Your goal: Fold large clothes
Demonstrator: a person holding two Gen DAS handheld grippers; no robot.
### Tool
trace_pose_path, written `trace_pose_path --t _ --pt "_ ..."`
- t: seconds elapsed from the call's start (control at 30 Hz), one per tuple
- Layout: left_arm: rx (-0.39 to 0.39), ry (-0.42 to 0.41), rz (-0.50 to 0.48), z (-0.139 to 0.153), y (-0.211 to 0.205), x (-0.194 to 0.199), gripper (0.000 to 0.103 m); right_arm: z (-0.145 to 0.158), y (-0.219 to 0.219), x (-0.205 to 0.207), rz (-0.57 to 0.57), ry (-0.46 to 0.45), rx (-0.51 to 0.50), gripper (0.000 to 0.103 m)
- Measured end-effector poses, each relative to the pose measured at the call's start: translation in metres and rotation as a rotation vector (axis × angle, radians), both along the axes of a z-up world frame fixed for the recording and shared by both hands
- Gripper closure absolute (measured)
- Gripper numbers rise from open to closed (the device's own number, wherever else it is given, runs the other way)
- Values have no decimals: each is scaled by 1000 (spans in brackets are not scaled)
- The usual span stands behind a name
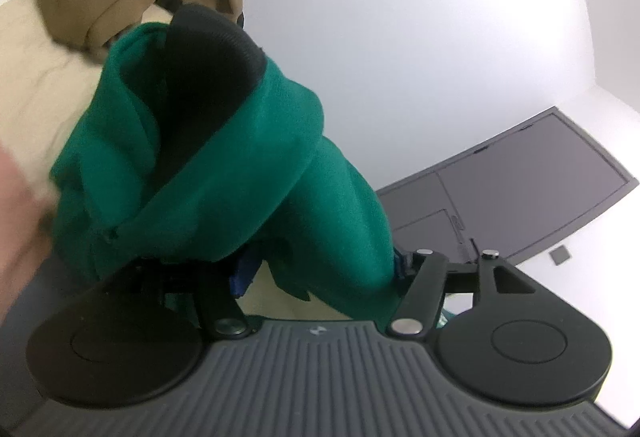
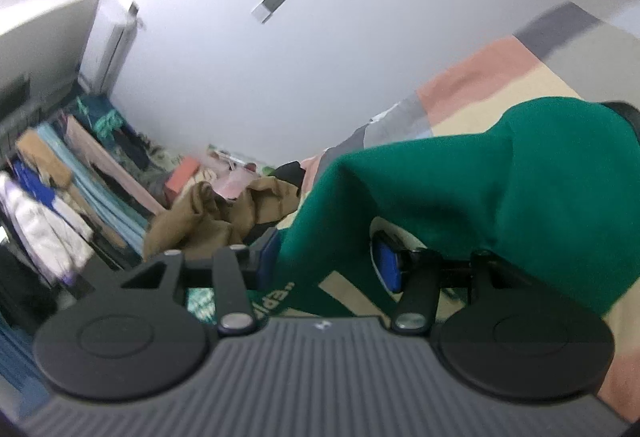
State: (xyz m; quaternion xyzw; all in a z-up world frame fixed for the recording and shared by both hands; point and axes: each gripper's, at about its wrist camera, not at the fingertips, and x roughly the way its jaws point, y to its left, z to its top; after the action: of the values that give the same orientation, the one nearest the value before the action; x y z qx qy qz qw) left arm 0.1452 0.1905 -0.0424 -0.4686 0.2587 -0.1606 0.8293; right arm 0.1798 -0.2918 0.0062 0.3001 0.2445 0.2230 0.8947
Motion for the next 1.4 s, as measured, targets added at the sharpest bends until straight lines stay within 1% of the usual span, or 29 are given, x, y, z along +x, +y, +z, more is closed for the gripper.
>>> trace_pose_path --t 0.07,0.17,0.27,0.33,0.4,0.47,0.5,0.57,0.63,0.7,0.77,0.83,0.87,0.9,0.93,1.0,1.07,1.1,1.2,1.33,1.4 --pt "25 4 2 -2 0 20 36 -2 0 17 10 -18 -37 49" --pt "28 -7 -8 -6 5 40 36 -6 -1 34 4 -44 -61 48" --pt "-24 -40 -13 -16 12 48 30 -16 -7 37 11 -76 -56 48" --pt "-40 -65 -18 -17 16 44 22 -23 -11 35 17 -97 -74 48" --pt "-34 -98 -21 -15 20 36 19 -28 -15 33 7 -100 -79 48" --pt "-9 -109 -29 -10 22 27 16 -30 -19 32 -12 -94 -78 48" --pt "21 -110 -37 -7 21 23 16 -30 -22 31 -24 -91 -80 48" --pt "130 -130 -53 5 13 13 16 -26 -25 27 -37 -97 -88 48" --pt "262 -167 -48 14 2 6 15 -23 -29 19 -60 -98 -96 47" --pt "389 -187 -69 20 -12 7 15 -20 -31 12 -74 -87 -116 43" --pt "530 -175 -71 21 -28 10 15 -18 -31 6 -79 -81 -157 42" --pt "645 -146 -66 13 -42 20 15 -18 -26 3 -85 -51 -225 42" --pt "681 -142 -61 8 -46 24 15 -20 -24 4 -80 -30 -255 42" --pt "691 -140 -53 5 -48 21 15 -22 -20 5 -70 -14 -279 43" --pt "699 -132 -43 2 -49 27 15 -24 -17 7 -66 -9 -300 43" --pt "719 -121 -16 -4 -49 43 15 -29 -9 13 -87 -33 -368 44" --pt "734 -114 -6 -6 -51 51 15 -36 0 30 -88 -66 -445 45" --pt "746 -107 -7 -6 -52 60 15 -39 4 39 -87 -72 -465 45" --pt "756 -63 -4 -9 -49 92 15 -45 12 71 -84 -59 -484 45" --pt "784 5 -52 -23 -40 143 15 -55 20 111 -69 -48 -500 46" --pt "773 28 -70 -29 -33 157 16 -62 26 130 -49 -44 -528 46"
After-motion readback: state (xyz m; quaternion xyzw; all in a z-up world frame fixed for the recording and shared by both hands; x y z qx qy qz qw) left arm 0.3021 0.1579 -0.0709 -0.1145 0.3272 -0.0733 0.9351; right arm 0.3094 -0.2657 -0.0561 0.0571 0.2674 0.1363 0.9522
